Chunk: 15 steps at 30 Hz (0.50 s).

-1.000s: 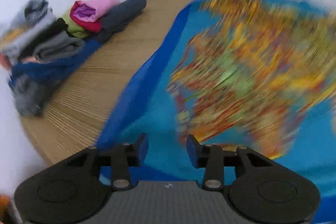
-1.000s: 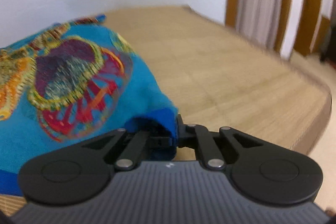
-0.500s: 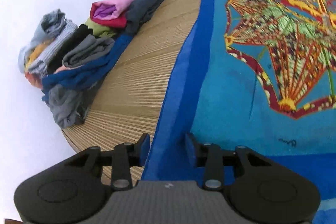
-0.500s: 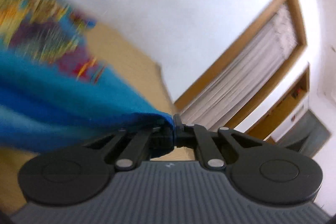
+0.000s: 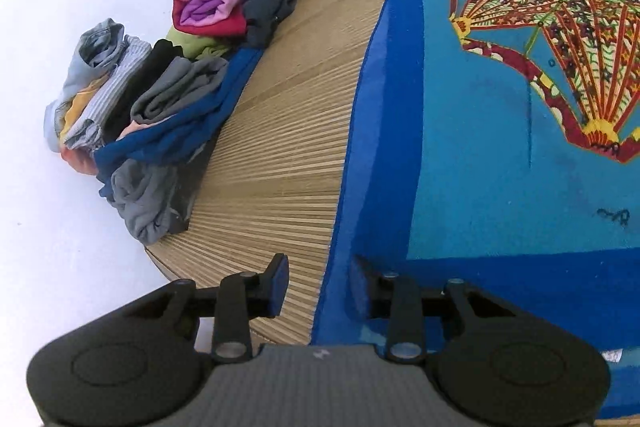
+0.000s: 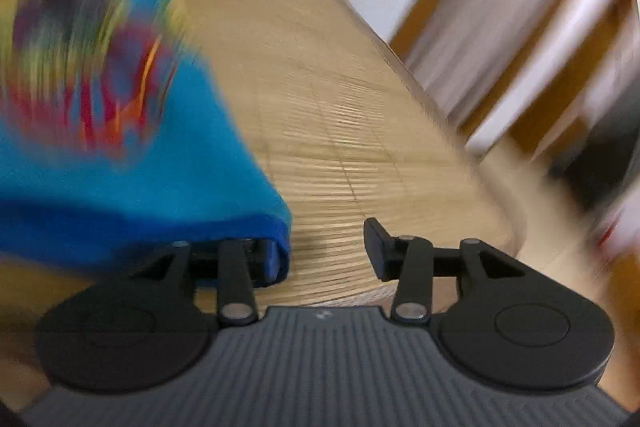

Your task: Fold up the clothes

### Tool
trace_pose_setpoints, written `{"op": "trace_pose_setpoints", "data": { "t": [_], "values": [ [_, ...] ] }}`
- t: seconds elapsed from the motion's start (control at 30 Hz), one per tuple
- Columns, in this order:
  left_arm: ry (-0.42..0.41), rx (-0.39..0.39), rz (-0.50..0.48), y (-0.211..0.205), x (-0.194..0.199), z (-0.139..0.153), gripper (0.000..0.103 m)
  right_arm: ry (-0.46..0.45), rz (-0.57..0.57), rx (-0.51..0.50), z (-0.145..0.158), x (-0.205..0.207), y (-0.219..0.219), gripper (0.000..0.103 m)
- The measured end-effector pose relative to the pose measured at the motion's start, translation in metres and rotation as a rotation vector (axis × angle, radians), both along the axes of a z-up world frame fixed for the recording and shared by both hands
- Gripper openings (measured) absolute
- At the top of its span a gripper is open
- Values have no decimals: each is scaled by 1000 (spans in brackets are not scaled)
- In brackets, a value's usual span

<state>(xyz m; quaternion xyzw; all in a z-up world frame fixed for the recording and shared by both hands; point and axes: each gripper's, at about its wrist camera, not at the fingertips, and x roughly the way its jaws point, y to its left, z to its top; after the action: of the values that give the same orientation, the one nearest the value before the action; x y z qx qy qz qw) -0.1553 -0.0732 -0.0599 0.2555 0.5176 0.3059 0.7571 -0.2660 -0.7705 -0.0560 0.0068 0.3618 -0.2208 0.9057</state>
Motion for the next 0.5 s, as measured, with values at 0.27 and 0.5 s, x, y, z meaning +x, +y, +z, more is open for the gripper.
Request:
{"op": "trace_pose_setpoints", "data": {
  "t": [0.27, 0.5],
  "values": [
    [-26, -69, 25, 8, 3, 11, 38, -6, -25, 155, 14, -37, -18, 54],
    [-195, -167, -142, -76, 1, 68, 44, 234, 286, 90, 14, -42, -4, 54]
  ]
}}
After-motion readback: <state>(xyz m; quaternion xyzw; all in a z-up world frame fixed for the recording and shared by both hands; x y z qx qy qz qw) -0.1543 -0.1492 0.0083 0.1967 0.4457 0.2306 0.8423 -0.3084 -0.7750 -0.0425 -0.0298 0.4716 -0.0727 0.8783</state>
